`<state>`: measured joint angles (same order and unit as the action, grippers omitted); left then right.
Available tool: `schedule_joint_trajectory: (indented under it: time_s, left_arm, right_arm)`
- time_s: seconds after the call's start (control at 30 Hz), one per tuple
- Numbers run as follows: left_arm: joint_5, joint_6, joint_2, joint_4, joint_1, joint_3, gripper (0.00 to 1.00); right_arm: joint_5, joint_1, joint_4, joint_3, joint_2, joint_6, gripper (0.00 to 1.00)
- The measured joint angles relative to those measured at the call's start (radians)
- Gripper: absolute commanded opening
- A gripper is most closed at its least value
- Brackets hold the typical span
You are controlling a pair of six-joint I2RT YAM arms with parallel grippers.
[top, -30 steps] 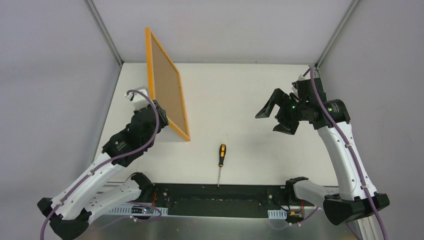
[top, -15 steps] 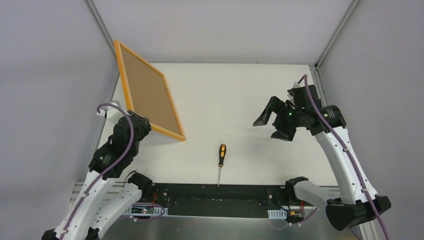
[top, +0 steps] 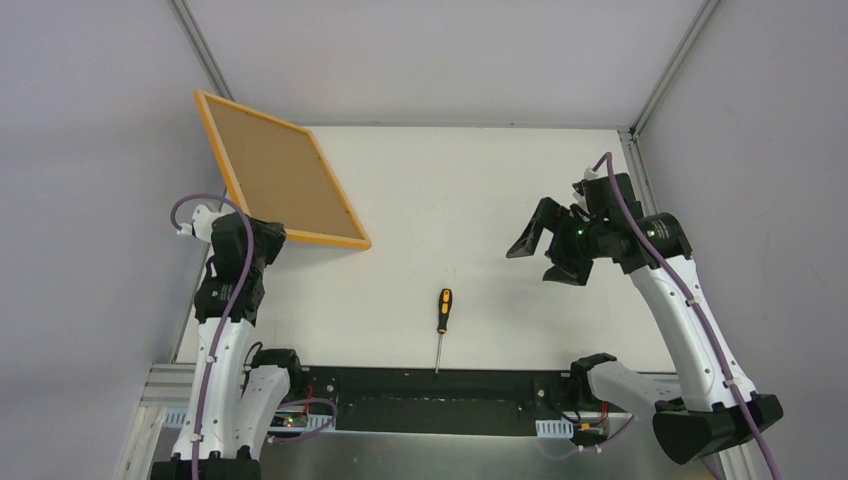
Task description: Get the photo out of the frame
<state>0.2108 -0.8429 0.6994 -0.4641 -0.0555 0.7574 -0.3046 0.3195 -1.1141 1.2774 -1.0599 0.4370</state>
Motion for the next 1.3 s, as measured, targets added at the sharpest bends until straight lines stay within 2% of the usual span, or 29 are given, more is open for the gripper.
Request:
schedule_joint_trajectory:
  time_s: [0.37,0.57,0.73,0.83,0.93,1.0,1.07,1.1,1.13,1.23,1.3]
  left_arm:
    - [-0.028,-0.301,-0.026,0.061,-0.012,-0.166,0.00]
    - [-0.065,-0.458,-0.092,0.070,-0.019,-0.279,0.00]
    - [-0.127,-0.639,-0.219,0.058,-0.018,-0.430,0.00]
    - [-0.148,-0.689,-0.277,0.031,-0.018,-0.469,0.00]
    - [-0.167,-0.719,-0.266,0.023,-0.018,-0.483,0.00]
    - [-0.177,-0.721,-0.238,0.024,-0.018,-0.483,0.11]
    - [-0.187,-0.720,-0.184,0.020,-0.018,-0.481,0.30]
    - [-0.190,-0.710,-0.153,0.007,-0.018,-0.478,0.44]
    - [-0.195,-0.697,-0.127,-0.010,-0.018,-0.476,0.52]
    - [-0.217,-0.629,-0.048,-0.106,-0.018,-0.466,0.68]
    - [-0.235,-0.590,-0.030,-0.149,-0.014,-0.428,0.90]
  right_arm:
    - [-0.021,0.000,0.010,0.000,-0.074,-0.034,0.99]
    - [-0.028,0.002,0.032,-0.009,-0.080,-0.037,0.99]
    - [-0.035,0.004,0.042,-0.016,-0.091,-0.037,0.99]
    - [-0.037,0.004,0.048,-0.016,-0.097,-0.037,0.99]
    - [-0.038,0.006,0.060,-0.023,-0.099,-0.037,0.99]
    - [-0.040,0.008,0.064,-0.031,-0.100,-0.037,0.99]
    - [-0.040,0.012,0.065,-0.037,-0.103,-0.037,0.99]
    - [-0.040,0.014,0.067,-0.039,-0.105,-0.037,0.99]
    - [-0.040,0.016,0.070,-0.042,-0.106,-0.037,0.99]
    - [-0.040,0.022,0.074,-0.050,-0.107,-0.036,0.99]
    - [-0.040,0.025,0.078,-0.052,-0.107,-0.035,0.99]
